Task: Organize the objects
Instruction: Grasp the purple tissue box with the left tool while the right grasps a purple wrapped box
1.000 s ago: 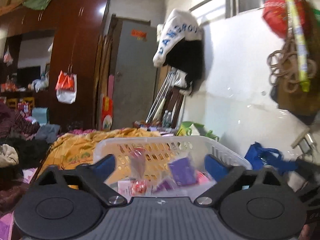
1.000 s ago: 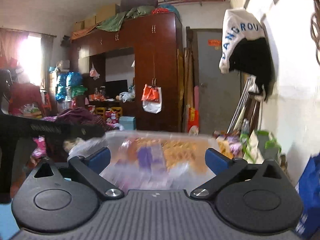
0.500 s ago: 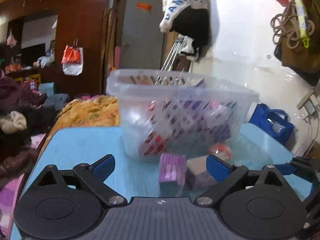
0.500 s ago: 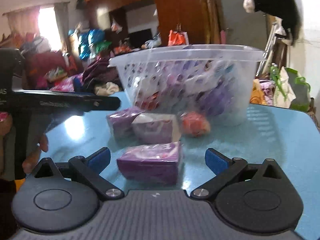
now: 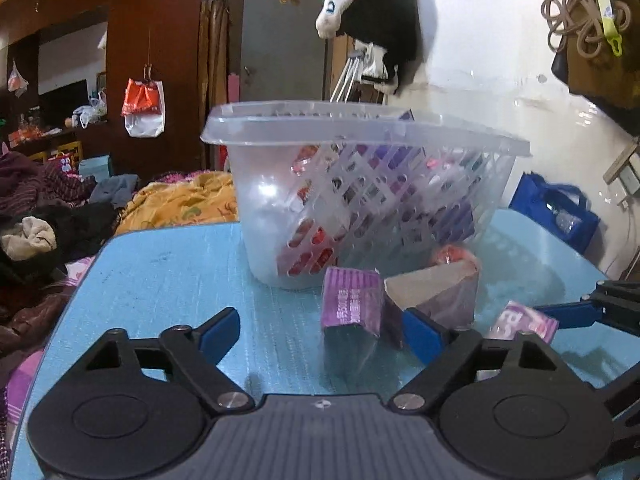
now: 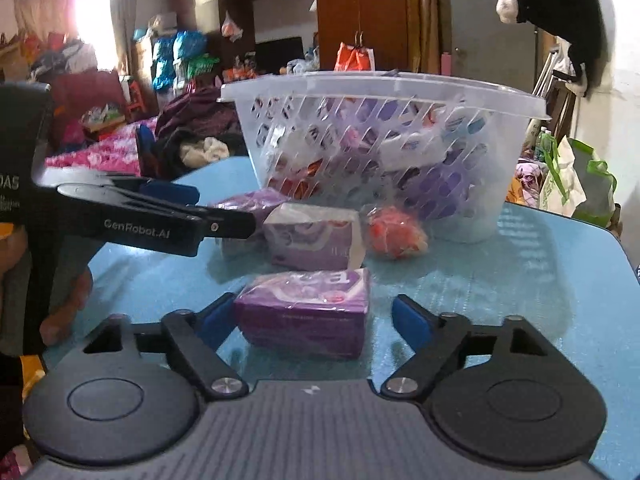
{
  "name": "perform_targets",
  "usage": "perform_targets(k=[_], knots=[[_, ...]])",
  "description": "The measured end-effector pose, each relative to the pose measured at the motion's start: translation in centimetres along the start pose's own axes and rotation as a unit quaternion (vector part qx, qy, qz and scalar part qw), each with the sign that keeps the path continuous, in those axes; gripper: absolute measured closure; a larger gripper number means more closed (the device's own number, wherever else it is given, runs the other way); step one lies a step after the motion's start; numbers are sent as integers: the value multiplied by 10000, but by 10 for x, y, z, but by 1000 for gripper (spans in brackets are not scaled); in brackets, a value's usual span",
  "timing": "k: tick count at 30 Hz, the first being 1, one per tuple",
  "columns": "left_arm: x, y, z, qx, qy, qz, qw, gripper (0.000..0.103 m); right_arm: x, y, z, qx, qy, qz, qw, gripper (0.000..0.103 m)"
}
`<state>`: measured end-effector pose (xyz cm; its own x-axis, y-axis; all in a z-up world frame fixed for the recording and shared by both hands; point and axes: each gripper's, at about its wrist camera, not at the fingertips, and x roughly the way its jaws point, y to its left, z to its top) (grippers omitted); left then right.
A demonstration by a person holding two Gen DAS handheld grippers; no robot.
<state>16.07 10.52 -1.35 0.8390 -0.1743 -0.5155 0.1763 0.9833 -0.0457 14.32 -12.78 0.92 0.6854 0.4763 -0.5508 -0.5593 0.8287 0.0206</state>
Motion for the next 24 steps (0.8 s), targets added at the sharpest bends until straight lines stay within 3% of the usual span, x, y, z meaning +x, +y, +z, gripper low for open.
perform_targets(k=[6,8,10,13,18,24], knots=[[5,-9,0,160,128,119,9997,28,-8,-10,-3,295,-251,47,9992,29],[7,-8,1,116,195,59,9997,49,-10,-14,-4,415,-327,141,9985,29],[8,-4,1,-22,234,-52,9997,63,-11,-16,-4,489,-382,192,9979,29],[7,-1,1,-157,164,-260,9994,63,-12,-17,-4,528,-453,215,9973,29],[0,-2,0,-156,-22,-245,9996,63,-14,-21,-5,680,-561,259,9958,29],[-4,14,0,-601,-184,-439,9971,63,-17,-22,-6,696,-693,270,9948,29]])
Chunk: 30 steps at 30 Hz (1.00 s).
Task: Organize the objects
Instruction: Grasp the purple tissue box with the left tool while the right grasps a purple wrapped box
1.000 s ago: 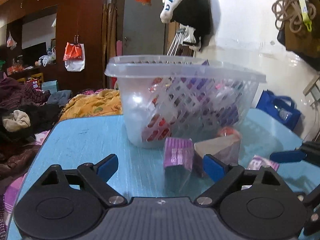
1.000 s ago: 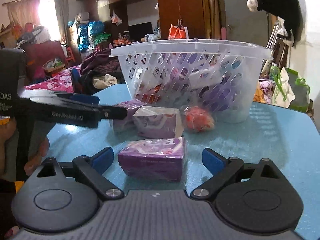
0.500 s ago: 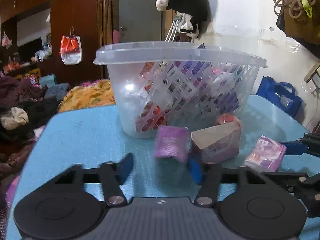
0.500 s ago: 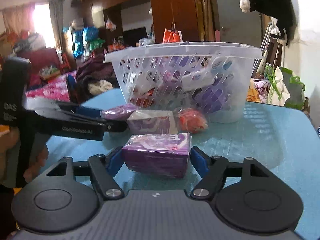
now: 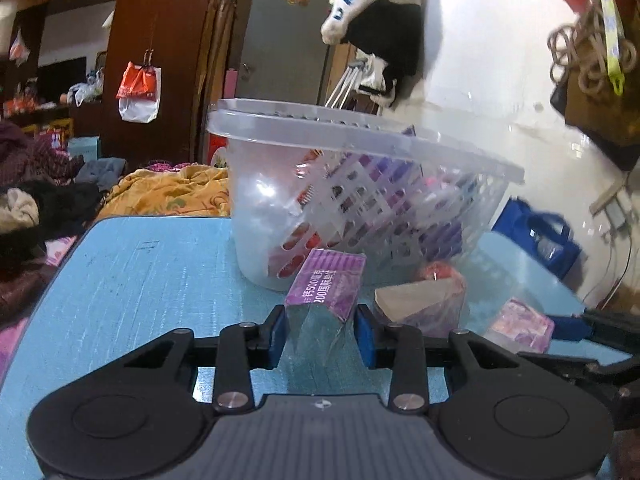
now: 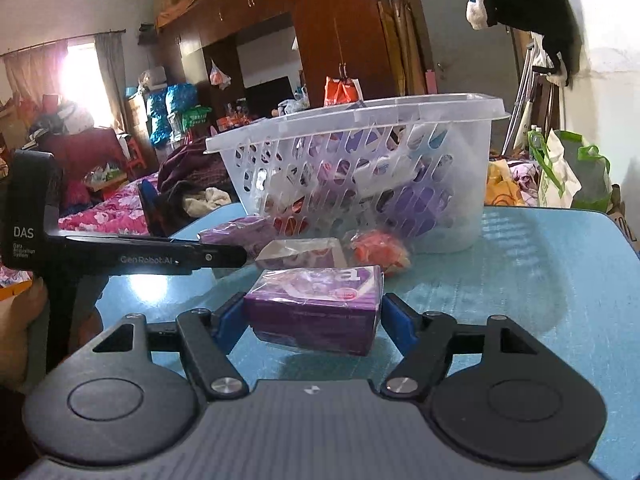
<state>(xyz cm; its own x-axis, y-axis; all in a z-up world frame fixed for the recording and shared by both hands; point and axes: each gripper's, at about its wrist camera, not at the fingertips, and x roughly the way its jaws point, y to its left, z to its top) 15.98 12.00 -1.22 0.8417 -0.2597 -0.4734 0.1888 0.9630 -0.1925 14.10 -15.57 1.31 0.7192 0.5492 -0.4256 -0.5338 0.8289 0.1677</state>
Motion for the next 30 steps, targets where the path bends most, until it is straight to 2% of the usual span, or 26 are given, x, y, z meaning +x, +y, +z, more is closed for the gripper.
perform_targets(k=[8,25,30], knots=[[-4,8,0,-194,-180,-143,9995,63,-1,-2,0,30,-122,-19,9999,29],[-11,13,-3,-271,-392,-388,9981,63,-5,0,-3,-49,-280,-33,9996,29],[-22,13,-5,-247,-724,-480,9959,63,-12,1,-4,-77,-511,-113,9986,29]])
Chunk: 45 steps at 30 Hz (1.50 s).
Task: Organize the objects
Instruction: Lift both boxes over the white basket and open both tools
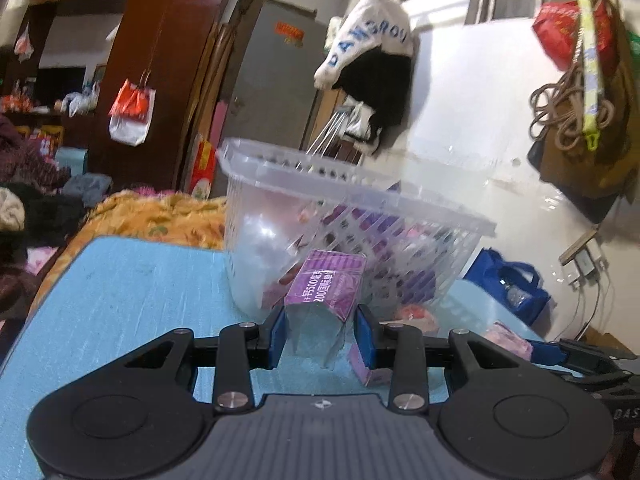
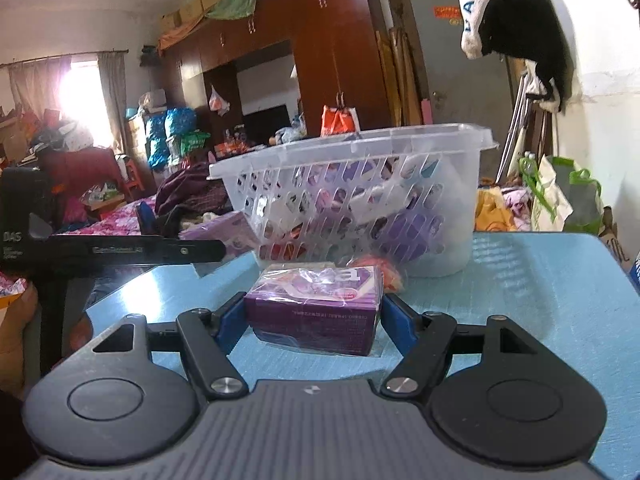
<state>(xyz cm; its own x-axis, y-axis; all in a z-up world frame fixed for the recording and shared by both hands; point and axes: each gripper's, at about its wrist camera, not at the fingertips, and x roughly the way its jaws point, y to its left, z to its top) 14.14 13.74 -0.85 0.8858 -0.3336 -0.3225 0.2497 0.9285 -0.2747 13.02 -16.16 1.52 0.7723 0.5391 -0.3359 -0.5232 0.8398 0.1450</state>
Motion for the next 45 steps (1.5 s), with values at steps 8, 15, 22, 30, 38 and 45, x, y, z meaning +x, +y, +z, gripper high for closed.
perform_targets(k=[8,15,22,30,38,45], knots=[[-28,-3,5,57,-634,-188,9978,63,-19,-12,7,355,-433,246,9981,29],[-53,-9,37,122,-1043,-206,9943,63,-42,-2,43,-177,-878,-201,9958,29],[-25,-29,100,339,-858,-120,9957,63,-6,11,113,-892,-1173,-239,9888,29],[47,-34,153,199,-289,390,9986,62,71,-12,155,-873,-831,-847,9891,29],[53,-29,120,321,-314,566,9974,18,60,-23,129,-666,-679,-1022,9902,0],[8,-49,45,553,-122,194,9982,9,25,-47,71,195,-461,-826,9953,0]])
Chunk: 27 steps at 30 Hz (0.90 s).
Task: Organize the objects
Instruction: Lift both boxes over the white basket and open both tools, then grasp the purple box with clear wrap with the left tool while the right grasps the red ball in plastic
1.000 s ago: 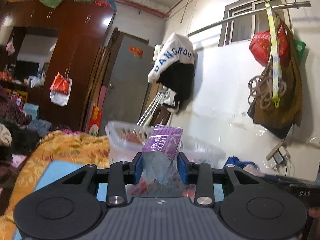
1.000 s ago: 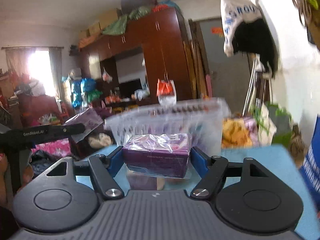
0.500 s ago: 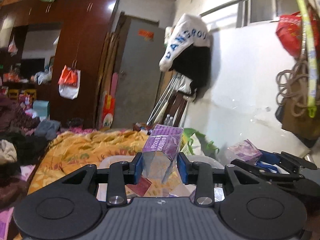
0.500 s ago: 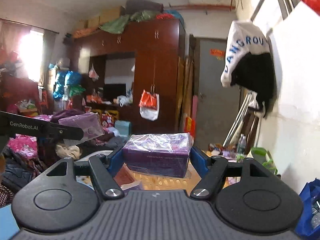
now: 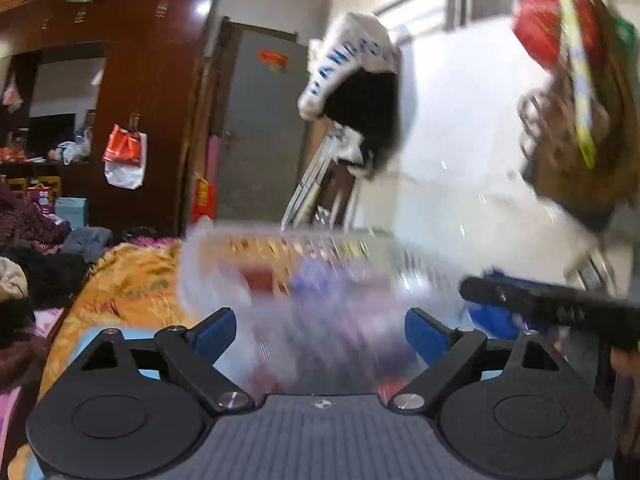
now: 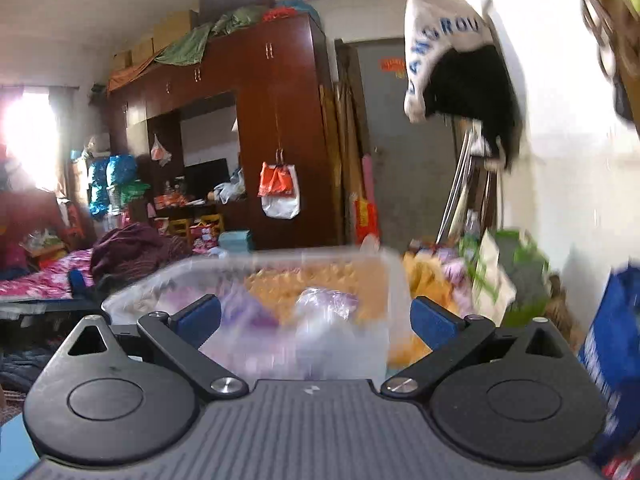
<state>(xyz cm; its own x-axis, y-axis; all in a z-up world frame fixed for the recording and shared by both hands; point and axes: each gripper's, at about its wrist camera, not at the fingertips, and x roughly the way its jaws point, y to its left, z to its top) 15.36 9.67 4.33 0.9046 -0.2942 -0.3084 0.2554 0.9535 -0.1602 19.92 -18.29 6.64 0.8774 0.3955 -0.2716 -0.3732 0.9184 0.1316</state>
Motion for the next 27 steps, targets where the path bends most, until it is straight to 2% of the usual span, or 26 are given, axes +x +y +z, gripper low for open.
perform_targets(k=[3,5,11,16,18,20,22,25,27], knots=[[15,-11,-25,25,581,-96,9983,9,0,-16,-16,370,370,26,9986,0],[25,-16,-35,18,824,-158,9965,9,0,-25,-22,594,507,141,9968,0],[45,-32,-47,115,1117,-68,9937,9,-7,-33,-28,751,460,89,9961,0],[57,-43,-52,200,1244,15,9920,10,-4,-36,-29,776,359,224,9961,0],[59,-45,-53,232,1256,158,9917,18,-1,-36,-30,772,399,172,9961,0],[54,-43,-54,258,1179,346,9921,43,-2,-36,-31,769,376,176,9962,0],[48,-38,-52,167,1112,295,9932,52,-1,-34,-31,765,391,217,9961,0],[40,-26,-49,64,1042,256,9942,54,5,-24,-31,619,610,413,9954,0],[39,-17,-47,2,1028,290,9943,54,13,-11,-29,349,783,313,9958,0]])
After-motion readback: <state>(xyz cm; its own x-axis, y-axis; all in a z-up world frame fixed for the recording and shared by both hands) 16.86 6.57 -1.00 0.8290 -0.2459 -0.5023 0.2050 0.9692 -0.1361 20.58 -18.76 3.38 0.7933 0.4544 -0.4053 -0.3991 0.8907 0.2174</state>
